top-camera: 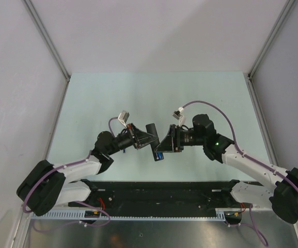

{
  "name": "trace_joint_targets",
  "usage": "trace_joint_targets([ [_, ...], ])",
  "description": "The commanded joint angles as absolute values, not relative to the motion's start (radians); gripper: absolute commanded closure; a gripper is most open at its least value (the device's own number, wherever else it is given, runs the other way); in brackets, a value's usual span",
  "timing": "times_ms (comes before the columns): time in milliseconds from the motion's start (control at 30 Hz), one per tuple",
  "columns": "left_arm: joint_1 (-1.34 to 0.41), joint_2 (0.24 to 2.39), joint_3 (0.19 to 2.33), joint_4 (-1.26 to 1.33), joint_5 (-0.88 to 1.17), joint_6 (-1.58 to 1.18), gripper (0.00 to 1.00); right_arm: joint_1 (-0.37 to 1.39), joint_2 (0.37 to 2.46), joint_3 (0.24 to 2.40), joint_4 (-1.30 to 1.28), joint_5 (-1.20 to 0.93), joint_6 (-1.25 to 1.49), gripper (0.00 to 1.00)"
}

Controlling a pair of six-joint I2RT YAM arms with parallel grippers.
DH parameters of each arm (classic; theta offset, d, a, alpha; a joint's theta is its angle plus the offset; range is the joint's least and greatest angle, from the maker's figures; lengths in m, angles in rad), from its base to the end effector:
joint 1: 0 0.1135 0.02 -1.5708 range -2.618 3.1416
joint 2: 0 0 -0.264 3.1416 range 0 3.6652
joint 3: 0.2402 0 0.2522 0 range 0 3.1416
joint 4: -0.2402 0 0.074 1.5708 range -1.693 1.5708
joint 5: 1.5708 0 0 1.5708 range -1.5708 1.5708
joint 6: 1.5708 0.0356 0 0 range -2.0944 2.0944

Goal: Load the batteries into the remote control
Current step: Load the battery into the remote control.

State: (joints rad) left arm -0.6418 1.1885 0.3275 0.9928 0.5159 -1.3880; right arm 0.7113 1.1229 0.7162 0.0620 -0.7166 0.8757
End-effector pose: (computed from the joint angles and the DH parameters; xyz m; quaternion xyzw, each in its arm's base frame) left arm 0.1743 -0.1522 0.2255 -0.0536 0.6633 -0.7065 0.2410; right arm 0.1736 0.1805 0.2756 -0.1382 0.7799 0.5852 0.1735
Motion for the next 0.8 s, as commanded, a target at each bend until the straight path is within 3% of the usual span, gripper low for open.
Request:
trace_joint_targets([
  [0,-0.643,1.161,0.360,1.045,0.518,-1.393,1.00,0.703,1.077,0.716,0.012,-0.739,0.832,0.47],
  [767,-0.643,1.126,0.371,1.046,0.515,-1.417,1.00,0.742,1.088,0.698,0.028,-0.770,0.816,0.59],
])
